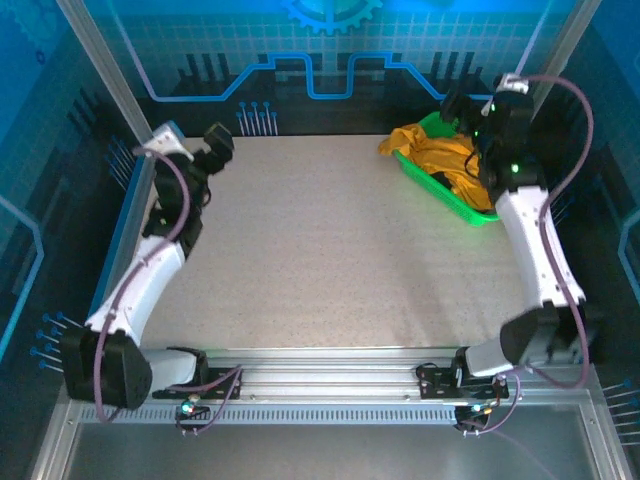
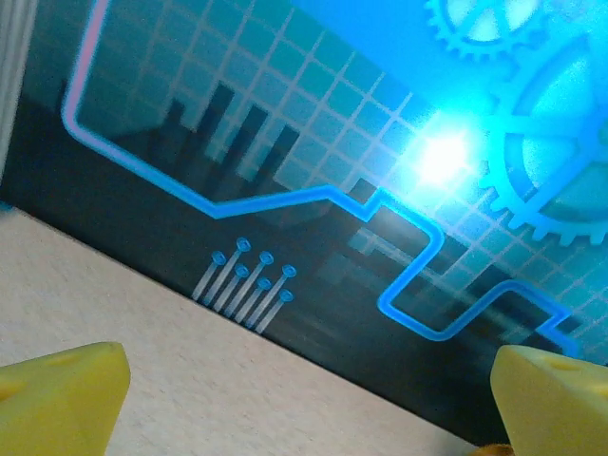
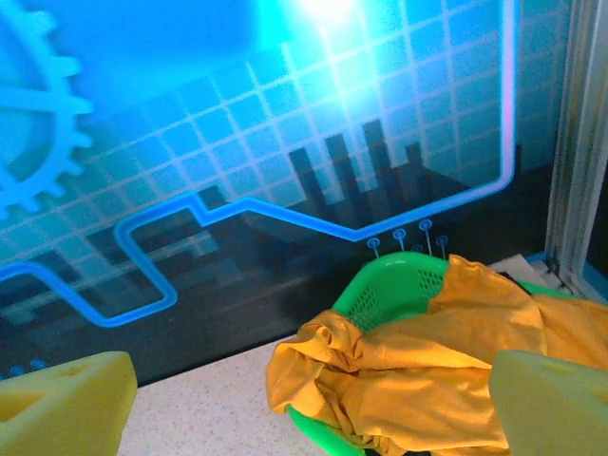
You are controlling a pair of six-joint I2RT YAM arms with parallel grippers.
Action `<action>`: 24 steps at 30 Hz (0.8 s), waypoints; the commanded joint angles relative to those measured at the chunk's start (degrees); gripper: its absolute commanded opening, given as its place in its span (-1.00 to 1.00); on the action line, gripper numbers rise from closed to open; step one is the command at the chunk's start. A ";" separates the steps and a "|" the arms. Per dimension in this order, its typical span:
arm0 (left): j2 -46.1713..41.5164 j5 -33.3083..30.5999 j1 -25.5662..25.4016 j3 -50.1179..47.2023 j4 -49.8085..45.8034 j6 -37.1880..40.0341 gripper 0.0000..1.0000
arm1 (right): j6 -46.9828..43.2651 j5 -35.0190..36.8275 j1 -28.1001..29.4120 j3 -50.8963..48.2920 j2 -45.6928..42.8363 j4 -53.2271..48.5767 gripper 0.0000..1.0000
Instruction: Fold and stack the t-shirts
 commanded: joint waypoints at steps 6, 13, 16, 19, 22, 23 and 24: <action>14.73 22.25 -11.95 20.45 -25.72 -8.35 0.98 | 14.50 -5.57 -8.06 23.34 27.66 -29.48 0.83; 15.45 25.94 -21.05 20.72 -24.78 -9.49 0.92 | 19.13 -11.04 -10.91 36.80 44.18 -31.05 0.79; 14.30 26.61 -22.66 18.75 -24.53 -10.75 0.81 | 22.88 -12.69 -11.67 37.81 48.94 -29.60 0.74; 12.34 27.05 -23.08 16.49 -24.23 -11.74 0.65 | 25.42 -14.75 -12.37 38.15 51.35 -28.04 0.12; 10.14 26.38 -23.08 14.48 -24.21 -11.57 0.51 | 25.33 -13.40 -11.92 35.67 49.17 -25.22 -0.53; 9.43 26.05 -23.08 13.96 -24.37 -11.46 0.47 | 24.89 -12.82 -11.51 33.43 47.23 -22.79 -0.72; 9.01 25.91 -23.00 13.59 -24.51 -11.25 0.43 | 24.52 -12.27 -11.12 31.12 44.65 -20.36 -0.87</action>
